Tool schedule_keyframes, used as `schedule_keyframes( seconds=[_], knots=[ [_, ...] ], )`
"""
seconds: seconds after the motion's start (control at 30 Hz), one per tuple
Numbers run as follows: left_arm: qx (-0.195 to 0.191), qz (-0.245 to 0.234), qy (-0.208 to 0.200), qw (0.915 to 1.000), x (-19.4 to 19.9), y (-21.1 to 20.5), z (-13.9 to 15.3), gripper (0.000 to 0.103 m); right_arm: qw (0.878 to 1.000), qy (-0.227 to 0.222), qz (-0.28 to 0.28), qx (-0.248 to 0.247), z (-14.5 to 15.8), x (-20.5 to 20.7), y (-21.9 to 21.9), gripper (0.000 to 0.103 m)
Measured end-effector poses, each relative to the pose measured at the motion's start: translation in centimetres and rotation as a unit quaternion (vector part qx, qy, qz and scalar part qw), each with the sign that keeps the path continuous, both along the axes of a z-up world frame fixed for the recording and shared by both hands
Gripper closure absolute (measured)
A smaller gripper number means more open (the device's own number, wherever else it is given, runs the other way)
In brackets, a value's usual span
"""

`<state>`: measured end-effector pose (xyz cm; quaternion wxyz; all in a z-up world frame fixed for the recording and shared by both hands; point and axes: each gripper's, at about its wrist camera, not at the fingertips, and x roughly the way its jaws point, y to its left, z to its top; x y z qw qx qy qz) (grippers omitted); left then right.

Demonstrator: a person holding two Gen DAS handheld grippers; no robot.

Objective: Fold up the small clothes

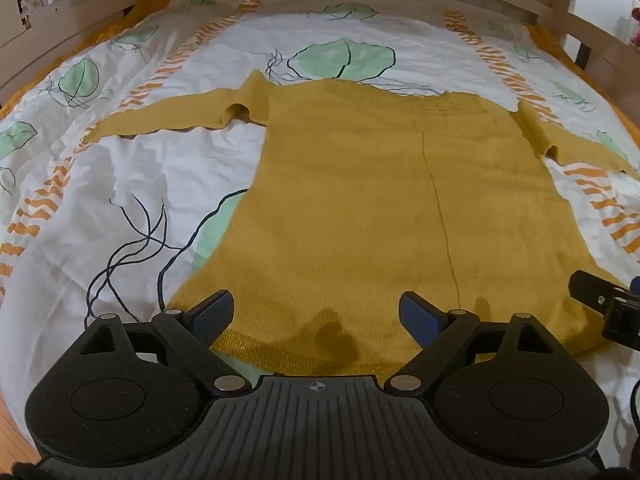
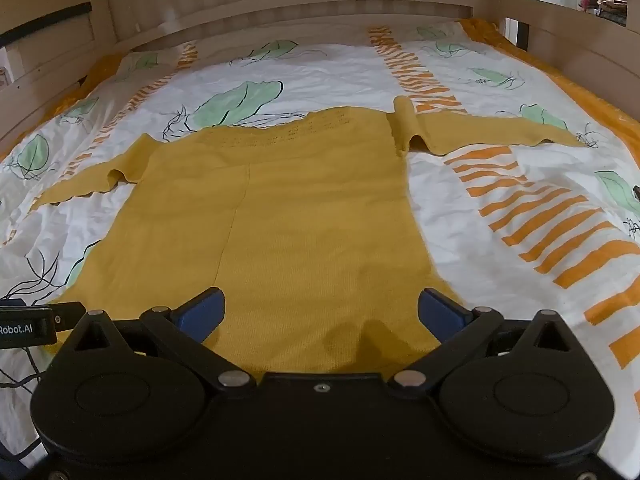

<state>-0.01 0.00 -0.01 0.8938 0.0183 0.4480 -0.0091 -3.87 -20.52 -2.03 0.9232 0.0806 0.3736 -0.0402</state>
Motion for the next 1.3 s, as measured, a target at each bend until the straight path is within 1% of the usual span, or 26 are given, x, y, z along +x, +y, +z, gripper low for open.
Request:
schedule_keyframes(
  seconds=[0.53,0.57,0.6,0.77,1.0,1.1,1.23,1.3],
  knots=[
    [0.001,-0.001,0.000,1.0000,-0.1,0.0,-0.2,0.013,1.000,0.003,0.001,0.003,-0.3,0.0,0.0,0.001],
    [0.002,0.000,-0.001,1.0000,-0.6,-0.4,-1.1,0.013,1.000,0.003,0.001,0.003,-0.3,0.0,0.0,0.001],
    [0.002,0.000,-0.001,1.0000,-0.7,-0.4,-1.3,0.013,1.000,0.004,0.002,0.003,-0.3,-0.1,0.0,0.001],
    [0.001,0.000,0.001,1.0000,-0.3,-0.2,-1.0,0.013,1.000,0.006,0.004,0.006,-0.4,0.0,0.1,0.001],
    [-0.005,0.001,0.004,1.0000,-0.5,-0.1,-1.6,0.013,1.000,0.011,0.005,0.010,-0.5,0.3,-0.1,0.001],
    [-0.001,0.002,0.009,1.0000,0.0,-0.1,-1.3,0.013,1.000,0.013,0.005,0.011,-0.6,0.4,-0.1,0.001],
    [-0.013,0.002,0.021,0.9997,0.2,-0.1,-1.3,0.013,1.000,0.015,0.007,0.013,-0.7,0.5,0.0,0.001],
    [-0.014,0.001,0.019,0.9997,0.2,-0.2,-1.3,0.013,1.000,0.017,0.007,0.015,-0.8,0.5,-0.1,0.001]
  ],
)
